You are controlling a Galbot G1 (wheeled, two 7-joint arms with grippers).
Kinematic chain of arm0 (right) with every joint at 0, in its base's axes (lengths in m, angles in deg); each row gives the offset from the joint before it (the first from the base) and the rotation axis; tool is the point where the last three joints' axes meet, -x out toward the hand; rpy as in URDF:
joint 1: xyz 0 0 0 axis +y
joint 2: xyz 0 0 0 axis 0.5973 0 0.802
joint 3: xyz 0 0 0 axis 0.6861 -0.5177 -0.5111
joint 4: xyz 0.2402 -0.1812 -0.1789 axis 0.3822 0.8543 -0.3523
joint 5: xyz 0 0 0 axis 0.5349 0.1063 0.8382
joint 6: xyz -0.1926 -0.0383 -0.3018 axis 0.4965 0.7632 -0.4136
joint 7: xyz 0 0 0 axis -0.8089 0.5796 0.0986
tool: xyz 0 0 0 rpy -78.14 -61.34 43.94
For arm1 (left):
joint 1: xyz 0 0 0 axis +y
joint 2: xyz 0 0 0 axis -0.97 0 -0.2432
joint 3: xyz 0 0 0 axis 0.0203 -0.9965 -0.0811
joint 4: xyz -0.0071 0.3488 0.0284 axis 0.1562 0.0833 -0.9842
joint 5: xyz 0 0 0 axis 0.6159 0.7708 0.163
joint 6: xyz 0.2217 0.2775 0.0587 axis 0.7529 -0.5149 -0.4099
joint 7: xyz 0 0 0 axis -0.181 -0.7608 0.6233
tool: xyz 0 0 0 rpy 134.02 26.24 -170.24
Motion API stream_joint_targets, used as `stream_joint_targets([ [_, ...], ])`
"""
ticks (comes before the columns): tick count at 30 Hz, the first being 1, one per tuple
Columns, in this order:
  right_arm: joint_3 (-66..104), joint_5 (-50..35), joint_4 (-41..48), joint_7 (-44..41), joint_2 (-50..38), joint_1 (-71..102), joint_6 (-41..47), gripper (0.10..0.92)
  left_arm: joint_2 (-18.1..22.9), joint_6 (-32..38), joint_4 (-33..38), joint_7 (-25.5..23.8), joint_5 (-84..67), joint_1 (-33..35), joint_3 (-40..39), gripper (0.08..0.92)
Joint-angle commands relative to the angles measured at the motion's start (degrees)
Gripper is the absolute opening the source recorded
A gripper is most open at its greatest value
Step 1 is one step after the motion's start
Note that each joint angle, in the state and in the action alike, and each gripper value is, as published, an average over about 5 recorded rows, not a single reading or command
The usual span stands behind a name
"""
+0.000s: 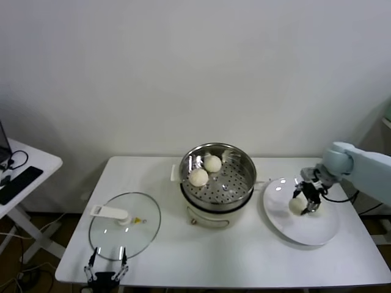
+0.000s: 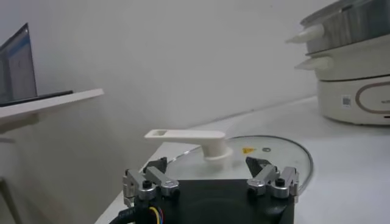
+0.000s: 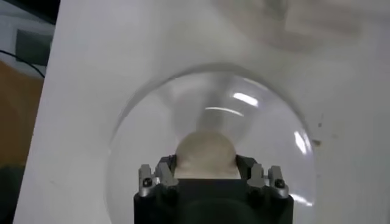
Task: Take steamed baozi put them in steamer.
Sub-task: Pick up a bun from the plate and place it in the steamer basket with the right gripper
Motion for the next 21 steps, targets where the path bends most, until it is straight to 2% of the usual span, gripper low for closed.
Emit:
stream_joint_targets([
  [1,-9.86,-3.55,-3.74,-3.31,4.08,-22.86,-12.59,0.662,-0.04,0.13,-0.56,0.3,0.25,-0.43,-0.08,0.823],
  [8,-7.13,-3.92,-15.71,-3.56,7.81,-28.58,-15.47,0.661,0.17,0.31,-0.72,0.6,0.82,-0.51,-0.41,0.823],
  [13,-6.0,-0.16,-23.34,-2.27,11.49,-29.17,-18.14,0.648,0.12,0.28,-0.58,0.63,0.68,-0.6,-0.28,0.823],
  [21,-4.87,7.82,-24.33,0.53,19.19,-22.99,-20.57,0.633,0.37,0.34,-0.51,0.65,0.8,-0.59,-0.47,0.823],
])
